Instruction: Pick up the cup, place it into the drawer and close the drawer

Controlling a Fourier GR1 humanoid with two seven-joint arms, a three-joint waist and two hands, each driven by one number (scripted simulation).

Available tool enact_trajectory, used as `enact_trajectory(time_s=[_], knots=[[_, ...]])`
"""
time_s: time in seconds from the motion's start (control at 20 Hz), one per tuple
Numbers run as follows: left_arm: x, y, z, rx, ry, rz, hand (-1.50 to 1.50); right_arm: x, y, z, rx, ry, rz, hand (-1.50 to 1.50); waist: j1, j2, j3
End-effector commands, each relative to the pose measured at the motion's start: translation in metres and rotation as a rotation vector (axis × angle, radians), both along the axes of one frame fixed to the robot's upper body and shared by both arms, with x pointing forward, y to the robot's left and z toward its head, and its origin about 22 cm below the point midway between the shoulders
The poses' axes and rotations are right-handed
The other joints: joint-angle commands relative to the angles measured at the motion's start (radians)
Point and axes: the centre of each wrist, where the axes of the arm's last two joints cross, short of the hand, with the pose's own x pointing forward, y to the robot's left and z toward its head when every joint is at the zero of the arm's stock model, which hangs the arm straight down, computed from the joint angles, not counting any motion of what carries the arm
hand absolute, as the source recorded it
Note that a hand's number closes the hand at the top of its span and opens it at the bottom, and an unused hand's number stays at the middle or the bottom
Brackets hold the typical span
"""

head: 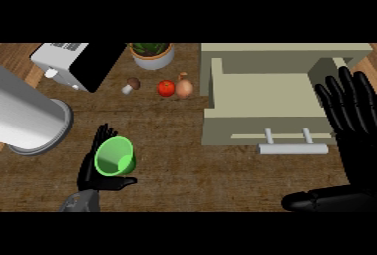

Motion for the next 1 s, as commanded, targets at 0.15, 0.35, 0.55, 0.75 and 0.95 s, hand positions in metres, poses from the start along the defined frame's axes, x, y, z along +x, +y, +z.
enact_trajectory(time_s=[0.15, 0.35, 0.55, 0.75, 0.95], knots=[[-0.010, -0.014, -0.005, -0.109, -0.040, -0.096, -1.50, -0.003, 0.004, 0.003, 0.001, -0.005, 0.000, -1.50, 0.007, -0.003, 0.001], [0.005, 0.002, -0.001, -0.174, -0.066, -0.114, 1.50, -0.006, 0.018, 0.001, -0.004, 0.003, -0.004, -1.50, -0.002, 0.001, -0.001], [0.012, -0.015, 0.004, -0.151, -0.137, -0.100, 1.50, 0.009, -0.003, 0.003, 0.011, -0.013, 0.002, -1.50, 0.003, 0.000, 0.000], [0.019, -0.015, 0.008, -0.084, -0.184, -0.035, 1.50, 0.002, -0.014, -0.011, -0.009, 0.010, 0.001, -1.50, -0.002, 0.000, 0.000], [0.003, 0.016, 0.007, -0.073, -0.199, 0.103, 1.50, 0.000, -0.016, 0.008, -0.009, 0.003, -0.018, -1.50, 0.004, -0.002, 0.000]])
